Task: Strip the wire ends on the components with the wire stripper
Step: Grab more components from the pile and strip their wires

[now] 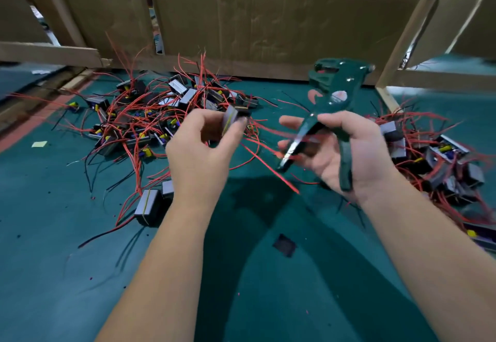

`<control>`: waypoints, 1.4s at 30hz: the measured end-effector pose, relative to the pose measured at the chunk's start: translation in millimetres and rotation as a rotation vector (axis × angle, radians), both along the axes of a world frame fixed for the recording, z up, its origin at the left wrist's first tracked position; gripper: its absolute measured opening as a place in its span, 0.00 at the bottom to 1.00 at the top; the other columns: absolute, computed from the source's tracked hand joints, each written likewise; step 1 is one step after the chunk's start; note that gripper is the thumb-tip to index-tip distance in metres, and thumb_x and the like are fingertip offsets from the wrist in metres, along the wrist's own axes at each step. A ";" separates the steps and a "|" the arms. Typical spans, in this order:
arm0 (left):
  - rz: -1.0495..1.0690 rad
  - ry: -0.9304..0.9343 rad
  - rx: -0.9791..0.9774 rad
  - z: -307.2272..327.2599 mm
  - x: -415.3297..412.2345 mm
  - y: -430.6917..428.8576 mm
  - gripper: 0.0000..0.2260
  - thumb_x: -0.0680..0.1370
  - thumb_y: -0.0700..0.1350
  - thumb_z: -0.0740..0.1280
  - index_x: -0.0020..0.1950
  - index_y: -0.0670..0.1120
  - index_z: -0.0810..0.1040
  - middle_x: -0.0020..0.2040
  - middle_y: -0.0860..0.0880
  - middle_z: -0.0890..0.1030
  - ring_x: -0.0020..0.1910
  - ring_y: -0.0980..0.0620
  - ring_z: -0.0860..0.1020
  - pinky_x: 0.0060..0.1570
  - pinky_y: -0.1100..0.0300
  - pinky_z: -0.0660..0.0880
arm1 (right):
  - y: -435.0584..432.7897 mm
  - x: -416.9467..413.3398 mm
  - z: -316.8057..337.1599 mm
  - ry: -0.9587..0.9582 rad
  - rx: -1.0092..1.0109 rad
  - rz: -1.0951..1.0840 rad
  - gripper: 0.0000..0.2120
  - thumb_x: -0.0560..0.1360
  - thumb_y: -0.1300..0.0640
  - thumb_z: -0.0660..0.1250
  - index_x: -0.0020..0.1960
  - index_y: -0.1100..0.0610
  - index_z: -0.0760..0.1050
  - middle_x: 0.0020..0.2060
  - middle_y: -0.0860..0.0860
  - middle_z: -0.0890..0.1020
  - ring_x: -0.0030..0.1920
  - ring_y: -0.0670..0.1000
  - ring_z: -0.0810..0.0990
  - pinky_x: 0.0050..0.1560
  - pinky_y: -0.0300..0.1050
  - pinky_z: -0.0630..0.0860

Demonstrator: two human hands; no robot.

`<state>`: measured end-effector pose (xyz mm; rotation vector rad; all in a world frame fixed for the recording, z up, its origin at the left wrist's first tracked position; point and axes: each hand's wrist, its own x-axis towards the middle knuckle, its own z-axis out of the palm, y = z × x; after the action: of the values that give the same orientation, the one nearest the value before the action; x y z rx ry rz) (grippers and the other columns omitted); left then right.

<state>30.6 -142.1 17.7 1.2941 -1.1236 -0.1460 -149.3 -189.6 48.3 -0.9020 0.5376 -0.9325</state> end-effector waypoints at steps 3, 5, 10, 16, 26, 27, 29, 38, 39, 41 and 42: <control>-0.328 0.407 0.013 9.4 -7.5 1.1 0.07 0.77 0.42 0.64 0.47 0.55 0.77 0.34 0.58 0.80 0.31 0.57 0.78 0.35 0.62 0.77 | 21.2 -17.2 -0.8 -0.106 -0.055 0.061 0.25 0.69 0.57 0.57 0.66 0.54 0.69 0.48 0.60 0.84 0.39 0.61 0.82 0.44 0.56 0.80; -0.461 0.571 0.125 12.1 -11.1 1.2 0.15 0.79 0.37 0.56 0.45 0.53 0.79 0.35 0.57 0.79 0.31 0.53 0.81 0.30 0.61 0.78 | 28.0 -21.5 -6.1 -0.098 -0.026 0.055 0.29 0.69 0.56 0.56 0.71 0.54 0.66 0.47 0.60 0.84 0.38 0.61 0.82 0.44 0.57 0.80; -0.591 0.778 0.396 12.9 -11.2 1.9 0.14 0.78 0.39 0.54 0.37 0.48 0.75 0.40 0.53 0.80 0.36 0.52 0.82 0.23 0.63 0.74 | 41.2 -18.9 -29.8 -0.065 0.131 0.044 0.34 0.65 0.56 0.63 0.71 0.57 0.65 0.46 0.60 0.83 0.37 0.62 0.81 0.41 0.58 0.80; -0.606 0.442 0.521 0.7 -16.4 1.3 0.21 0.77 0.58 0.60 0.26 0.50 0.72 0.31 0.54 0.74 0.28 0.55 0.74 0.29 0.55 0.79 | 47.4 -23.2 -38.7 -0.098 0.175 0.188 0.42 0.56 0.53 0.78 0.67 0.61 0.70 0.51 0.63 0.81 0.40 0.64 0.81 0.44 0.62 0.78; -0.177 -0.022 0.583 -10.9 -18.6 -2.6 0.25 0.80 0.55 0.59 0.29 0.41 0.74 0.20 0.54 0.73 0.30 0.44 0.77 0.39 0.49 0.76 | 57.3 -23.9 -26.7 -0.362 0.042 0.388 0.20 0.67 0.57 0.70 0.57 0.64 0.75 0.63 0.60 0.75 0.44 0.65 0.80 0.50 0.62 0.76; -0.171 -0.025 0.613 -11.7 -19.0 -1.9 0.25 0.80 0.55 0.60 0.27 0.43 0.74 0.20 0.52 0.73 0.30 0.44 0.77 0.38 0.50 0.75 | 57.9 -23.9 -26.2 -0.370 0.033 0.406 0.21 0.68 0.57 0.69 0.58 0.65 0.74 0.63 0.60 0.75 0.44 0.65 0.80 0.50 0.63 0.76; -0.182 -0.066 0.668 -12.9 -20.8 0.4 0.24 0.79 0.55 0.61 0.25 0.46 0.73 0.21 0.50 0.73 0.28 0.44 0.74 0.33 0.53 0.71 | 58.5 -22.7 -25.7 -0.327 0.005 0.398 0.25 0.68 0.56 0.70 0.62 0.67 0.73 0.63 0.62 0.75 0.44 0.64 0.80 0.50 0.62 0.76; -0.671 0.380 0.523 6.3 -33.9 12.5 0.03 0.76 0.44 0.68 0.48 0.48 0.77 0.33 0.50 0.82 0.34 0.54 0.81 0.34 0.65 0.74 | 53.0 -20.9 -25.2 -0.263 0.049 0.274 0.35 0.63 0.52 0.73 0.67 0.64 0.72 0.42 0.61 0.82 0.42 0.60 0.82 0.49 0.57 0.78; -0.694 0.403 0.509 6.4 -33.9 13.2 0.04 0.75 0.45 0.69 0.48 0.48 0.78 0.32 0.50 0.81 0.34 0.54 0.80 0.35 0.65 0.74 | 52.6 -20.5 -24.5 -0.267 0.053 0.263 0.36 0.63 0.52 0.73 0.67 0.65 0.70 0.42 0.60 0.83 0.42 0.59 0.82 0.49 0.57 0.78; -0.667 0.374 0.487 6.6 -34.8 13.1 0.03 0.75 0.45 0.70 0.47 0.48 0.78 0.30 0.51 0.78 0.31 0.55 0.77 0.35 0.65 0.73 | 52.7 -19.4 -23.8 -0.262 0.054 0.248 0.38 0.63 0.52 0.73 0.69 0.66 0.68 0.41 0.58 0.83 0.42 0.58 0.82 0.50 0.57 0.79; -0.637 0.341 0.475 5.8 -34.7 12.1 0.02 0.76 0.45 0.70 0.46 0.48 0.78 0.29 0.51 0.77 0.30 0.55 0.75 0.34 0.65 0.72 | 53.0 -19.2 -24.0 -0.254 0.052 0.241 0.39 0.63 0.52 0.73 0.69 0.66 0.67 0.41 0.57 0.83 0.41 0.59 0.82 0.49 0.57 0.79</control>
<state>-4.1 -130.0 23.6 1.2077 -1.2037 -1.1201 -168.5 -136.6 24.3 -0.7680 0.2283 -0.7953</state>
